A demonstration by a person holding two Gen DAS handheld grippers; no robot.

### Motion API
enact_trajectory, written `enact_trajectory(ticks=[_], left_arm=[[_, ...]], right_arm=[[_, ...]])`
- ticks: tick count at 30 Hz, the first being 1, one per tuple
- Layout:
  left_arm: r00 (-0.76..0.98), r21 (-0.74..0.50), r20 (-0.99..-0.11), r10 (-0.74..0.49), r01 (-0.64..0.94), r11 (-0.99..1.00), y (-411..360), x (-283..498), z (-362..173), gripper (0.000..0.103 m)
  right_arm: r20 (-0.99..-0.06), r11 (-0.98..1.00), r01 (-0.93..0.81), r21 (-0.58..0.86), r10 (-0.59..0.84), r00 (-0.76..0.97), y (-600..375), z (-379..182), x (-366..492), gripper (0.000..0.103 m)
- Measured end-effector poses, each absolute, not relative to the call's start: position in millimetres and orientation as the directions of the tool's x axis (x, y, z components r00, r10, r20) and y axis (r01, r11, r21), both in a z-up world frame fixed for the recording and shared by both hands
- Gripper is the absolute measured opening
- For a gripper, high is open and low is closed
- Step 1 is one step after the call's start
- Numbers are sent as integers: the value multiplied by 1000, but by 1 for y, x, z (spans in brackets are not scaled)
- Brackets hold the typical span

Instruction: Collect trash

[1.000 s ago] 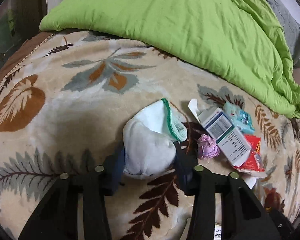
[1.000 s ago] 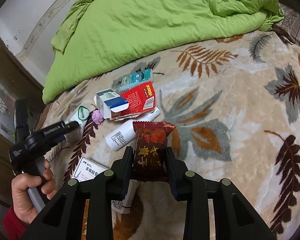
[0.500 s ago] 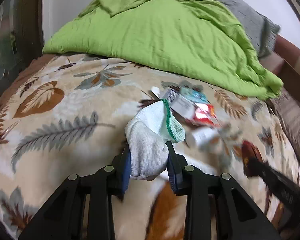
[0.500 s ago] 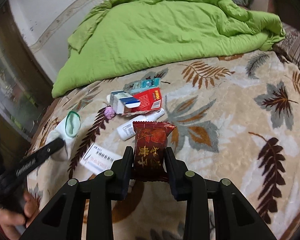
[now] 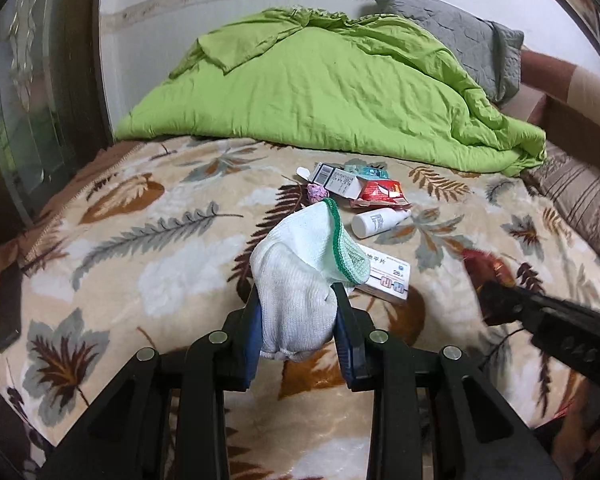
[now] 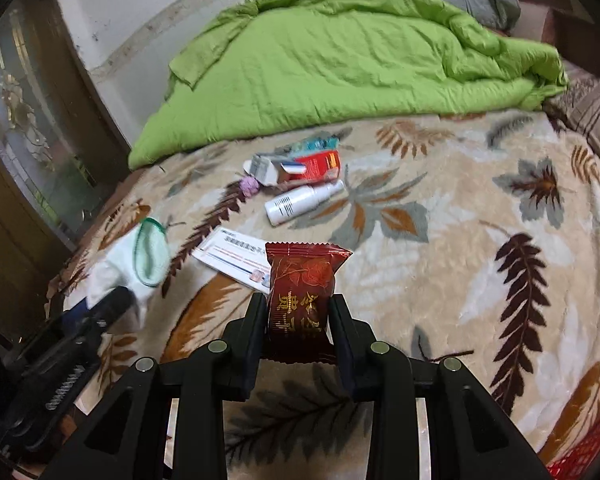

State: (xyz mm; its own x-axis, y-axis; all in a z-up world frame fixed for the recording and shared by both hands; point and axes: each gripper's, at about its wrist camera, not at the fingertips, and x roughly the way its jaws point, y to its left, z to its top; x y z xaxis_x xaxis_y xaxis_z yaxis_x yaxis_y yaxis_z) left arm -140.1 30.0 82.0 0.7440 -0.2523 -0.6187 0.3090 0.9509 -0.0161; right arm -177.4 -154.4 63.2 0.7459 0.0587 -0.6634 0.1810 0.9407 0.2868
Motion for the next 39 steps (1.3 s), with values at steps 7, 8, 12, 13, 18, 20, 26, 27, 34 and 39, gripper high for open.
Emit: enact_trajectory(ticks=[7, 8, 12, 13, 18, 20, 26, 27, 34, 39], left_arm=[[733, -22, -637, -240, 293, 956, 29, -132, 74, 30], [735, -18, -636, -237, 292, 956, 29, -132, 74, 30], [739, -7, -634, -227, 288, 958, 28, -132, 73, 30], [738, -8, -635, -226, 286, 958, 28, -132, 73, 30], [738, -9, -637, -222, 281, 960, 31, -127, 73, 30], [738, -6, -637, -223, 285, 959, 31, -127, 73, 31], [743, 0, -631, -222, 287, 958, 31, -126, 74, 31], [744, 2, -630, -222, 287, 958, 31, -126, 75, 31], [744, 1, -629, -227, 292, 956, 31, -127, 76, 31], [745, 2, -627, -228, 294, 956, 31, -127, 76, 31]], right_arm=[[-673, 957, 163, 239, 42, 738, -145, 62, -173, 35], [-675, 957, 163, 242, 45, 736, -146, 61, -172, 35], [-679, 955, 165, 246, 49, 732, -146, 58, -169, 35], [-679, 955, 165, 248, 50, 732, -145, 58, -169, 35], [-679, 955, 163, 247, 50, 732, -144, 58, -168, 35], [-679, 956, 164, 245, 49, 732, -144, 58, -168, 35], [-678, 956, 165, 242, 45, 734, -144, 58, -168, 35], [-678, 956, 164, 241, 45, 734, -144, 58, -168, 35], [-676, 957, 164, 238, 42, 735, -143, 59, -169, 35], [-675, 957, 164, 238, 42, 736, -143, 59, -169, 35]])
